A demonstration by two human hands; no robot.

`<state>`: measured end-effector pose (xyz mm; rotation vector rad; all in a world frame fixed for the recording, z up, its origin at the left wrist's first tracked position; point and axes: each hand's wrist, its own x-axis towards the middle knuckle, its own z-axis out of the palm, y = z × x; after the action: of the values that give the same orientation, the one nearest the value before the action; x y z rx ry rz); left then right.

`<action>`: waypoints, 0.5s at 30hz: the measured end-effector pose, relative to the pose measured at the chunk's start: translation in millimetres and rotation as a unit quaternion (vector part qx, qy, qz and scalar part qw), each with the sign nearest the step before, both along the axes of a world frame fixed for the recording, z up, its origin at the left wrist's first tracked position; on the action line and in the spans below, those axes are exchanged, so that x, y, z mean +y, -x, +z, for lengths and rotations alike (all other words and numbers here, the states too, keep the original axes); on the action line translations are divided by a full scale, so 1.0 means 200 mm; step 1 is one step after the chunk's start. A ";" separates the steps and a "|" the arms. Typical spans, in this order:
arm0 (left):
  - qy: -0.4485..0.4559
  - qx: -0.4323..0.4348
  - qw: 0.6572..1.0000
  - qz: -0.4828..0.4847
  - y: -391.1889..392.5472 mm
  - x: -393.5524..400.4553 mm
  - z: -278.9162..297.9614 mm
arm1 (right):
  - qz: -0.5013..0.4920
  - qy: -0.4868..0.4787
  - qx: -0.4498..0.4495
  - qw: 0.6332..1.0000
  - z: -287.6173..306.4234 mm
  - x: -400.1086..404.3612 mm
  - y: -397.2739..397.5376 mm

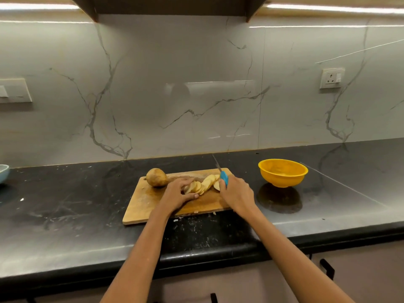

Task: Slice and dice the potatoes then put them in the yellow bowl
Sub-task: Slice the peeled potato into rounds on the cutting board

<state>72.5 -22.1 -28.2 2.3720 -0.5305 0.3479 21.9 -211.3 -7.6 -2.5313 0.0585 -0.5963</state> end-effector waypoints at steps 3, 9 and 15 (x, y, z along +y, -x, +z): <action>-0.005 0.001 1.000 -0.003 -0.05 -0.04 0.01 | -0.042 0.000 0.002 0.999 0.01 -0.04 -0.14; -0.023 -0.007 0.999 0.023 -0.17 -0.13 0.02 | -0.046 -0.010 0.045 0.998 -0.01 -0.05 -0.33; -0.010 0.082 0.997 0.011 -0.24 -0.17 0.08 | -0.019 -0.093 0.032 0.995 0.01 -0.04 -0.47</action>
<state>120.7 -55.1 -11.4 2.4007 -0.4327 0.1572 115.8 -219.5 -4.8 -2.3719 0.1776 -0.4993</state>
